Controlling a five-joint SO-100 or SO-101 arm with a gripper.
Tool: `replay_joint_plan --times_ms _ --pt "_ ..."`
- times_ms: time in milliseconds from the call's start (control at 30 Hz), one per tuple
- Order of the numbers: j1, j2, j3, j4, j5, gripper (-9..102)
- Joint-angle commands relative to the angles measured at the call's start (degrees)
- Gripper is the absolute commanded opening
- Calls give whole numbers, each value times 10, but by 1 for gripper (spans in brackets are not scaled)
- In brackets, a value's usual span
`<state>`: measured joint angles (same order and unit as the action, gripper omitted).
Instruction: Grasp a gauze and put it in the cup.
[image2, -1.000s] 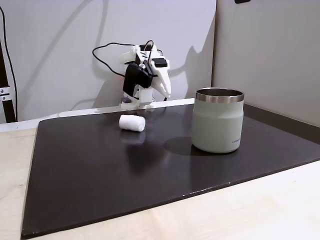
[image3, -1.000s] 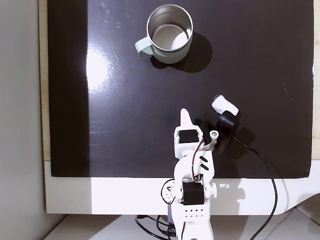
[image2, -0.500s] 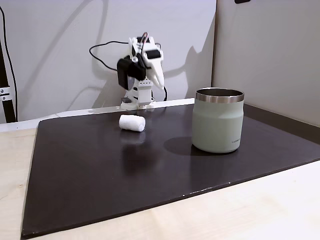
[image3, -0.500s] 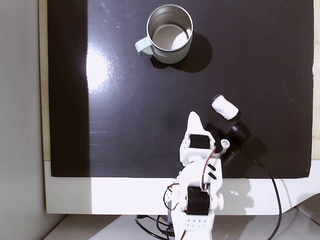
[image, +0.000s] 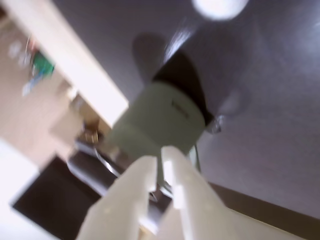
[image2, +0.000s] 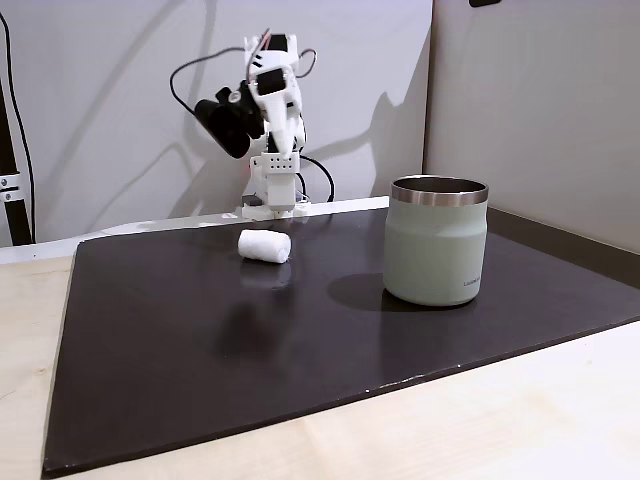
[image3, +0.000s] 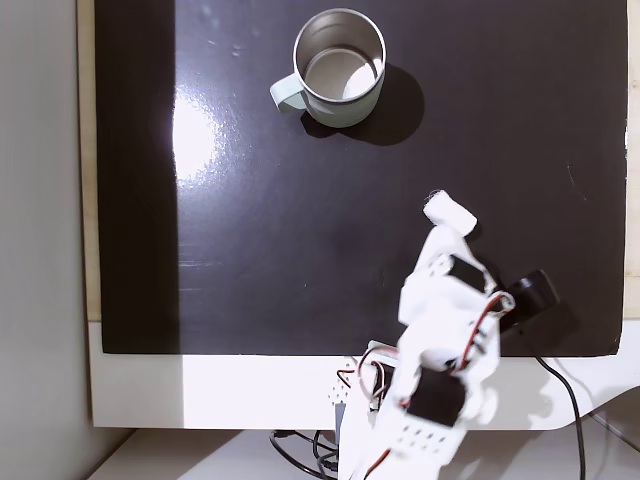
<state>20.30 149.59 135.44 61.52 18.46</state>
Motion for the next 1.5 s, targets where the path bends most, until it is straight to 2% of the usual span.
replay_joint_plan --times_ms 0,67,233,467,767,1200,1467 --pt "15 -136 -117 37 18 0" --pt "19 -199 -159 58 20 4" --pt "22 -272 -199 72 3 26" --pt "27 -340 -211 72 -15 38" --pt "40 -429 -199 19 -19 41" --pt "7 -514 -142 -75 -5 40" --pt "11 -506 -94 -105 -7 39"
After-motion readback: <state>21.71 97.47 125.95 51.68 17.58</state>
